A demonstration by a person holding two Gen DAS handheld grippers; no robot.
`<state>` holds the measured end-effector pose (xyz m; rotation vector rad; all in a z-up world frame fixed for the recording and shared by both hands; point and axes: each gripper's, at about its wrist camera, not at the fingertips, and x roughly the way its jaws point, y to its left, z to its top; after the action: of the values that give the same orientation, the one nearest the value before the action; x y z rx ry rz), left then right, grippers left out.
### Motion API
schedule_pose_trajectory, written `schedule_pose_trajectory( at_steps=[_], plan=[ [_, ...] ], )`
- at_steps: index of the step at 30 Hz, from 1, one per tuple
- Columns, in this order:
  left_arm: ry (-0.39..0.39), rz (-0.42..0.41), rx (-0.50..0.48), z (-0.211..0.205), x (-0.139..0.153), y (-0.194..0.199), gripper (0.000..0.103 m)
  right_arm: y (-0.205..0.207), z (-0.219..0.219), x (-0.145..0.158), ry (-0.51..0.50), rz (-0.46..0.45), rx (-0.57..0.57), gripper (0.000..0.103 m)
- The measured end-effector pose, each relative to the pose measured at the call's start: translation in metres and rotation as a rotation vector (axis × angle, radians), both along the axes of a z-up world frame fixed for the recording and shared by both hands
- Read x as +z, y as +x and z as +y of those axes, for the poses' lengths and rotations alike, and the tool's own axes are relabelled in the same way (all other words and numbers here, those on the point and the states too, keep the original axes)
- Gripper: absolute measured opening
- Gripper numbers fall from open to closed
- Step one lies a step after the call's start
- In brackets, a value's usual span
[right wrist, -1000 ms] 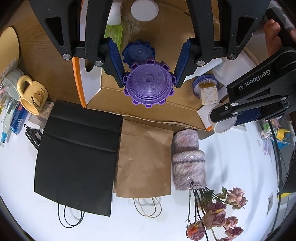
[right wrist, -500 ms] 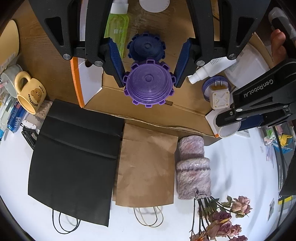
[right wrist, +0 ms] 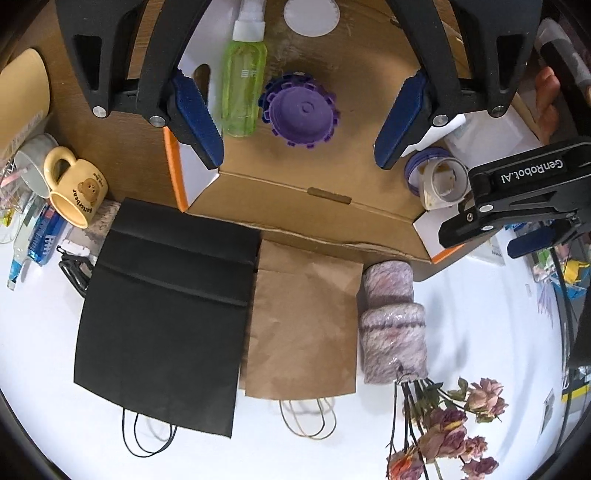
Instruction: Organize rigid objects
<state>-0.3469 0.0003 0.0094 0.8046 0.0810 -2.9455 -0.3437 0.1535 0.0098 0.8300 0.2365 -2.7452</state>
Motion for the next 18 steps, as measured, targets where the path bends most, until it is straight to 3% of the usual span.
schedule_pose_trajectory(
  at_steps=[18],
  plan=[
    [0.008,0.015,-0.006,0.001,0.006,0.016,0.103,0.015,0.019,0.015,-0.073,0.043,-0.025,0.088]
  ],
)
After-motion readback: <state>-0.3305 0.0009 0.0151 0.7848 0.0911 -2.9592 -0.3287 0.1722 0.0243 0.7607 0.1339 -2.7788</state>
